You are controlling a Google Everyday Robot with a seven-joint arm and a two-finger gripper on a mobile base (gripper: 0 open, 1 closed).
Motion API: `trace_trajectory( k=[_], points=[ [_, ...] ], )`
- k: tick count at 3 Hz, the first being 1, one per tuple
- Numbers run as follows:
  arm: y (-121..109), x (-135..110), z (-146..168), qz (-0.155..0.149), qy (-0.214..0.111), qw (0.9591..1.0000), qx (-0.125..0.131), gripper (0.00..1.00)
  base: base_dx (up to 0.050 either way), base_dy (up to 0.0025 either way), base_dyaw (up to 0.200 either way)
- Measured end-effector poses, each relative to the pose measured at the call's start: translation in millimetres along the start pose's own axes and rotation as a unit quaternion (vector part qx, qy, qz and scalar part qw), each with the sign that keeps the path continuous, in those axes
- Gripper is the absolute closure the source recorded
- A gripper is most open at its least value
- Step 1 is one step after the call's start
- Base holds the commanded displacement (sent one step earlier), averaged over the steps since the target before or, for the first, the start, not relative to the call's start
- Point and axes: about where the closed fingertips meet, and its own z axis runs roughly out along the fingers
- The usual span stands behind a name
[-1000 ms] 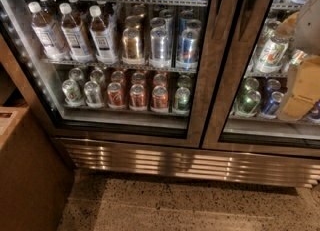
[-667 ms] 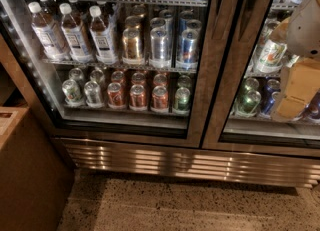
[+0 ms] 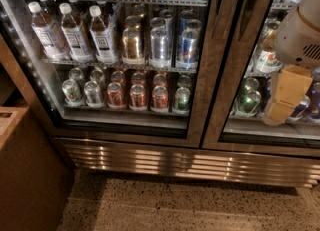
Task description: Open left fridge door
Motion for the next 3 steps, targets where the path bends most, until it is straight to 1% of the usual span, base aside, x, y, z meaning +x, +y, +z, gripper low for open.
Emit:
trace_trajectory(
  k=[1, 2, 3],
  points=[
    [-0.9, -0.7, 0.4, -0.013, -0.046, 0.9987, -0.017, 0.00, 0.000, 0.00000, 0.000],
    [-2.2, -0.9, -0.4, -0.037, -0.126, 0.9901, -0.048, 0.00, 0.000, 0.00000, 0.000],
    [-3.7, 0.3, -0.6, -0.051, -0.193, 0.9771, -0.074, 0.00, 0.000, 0.00000, 0.000]
  ],
)
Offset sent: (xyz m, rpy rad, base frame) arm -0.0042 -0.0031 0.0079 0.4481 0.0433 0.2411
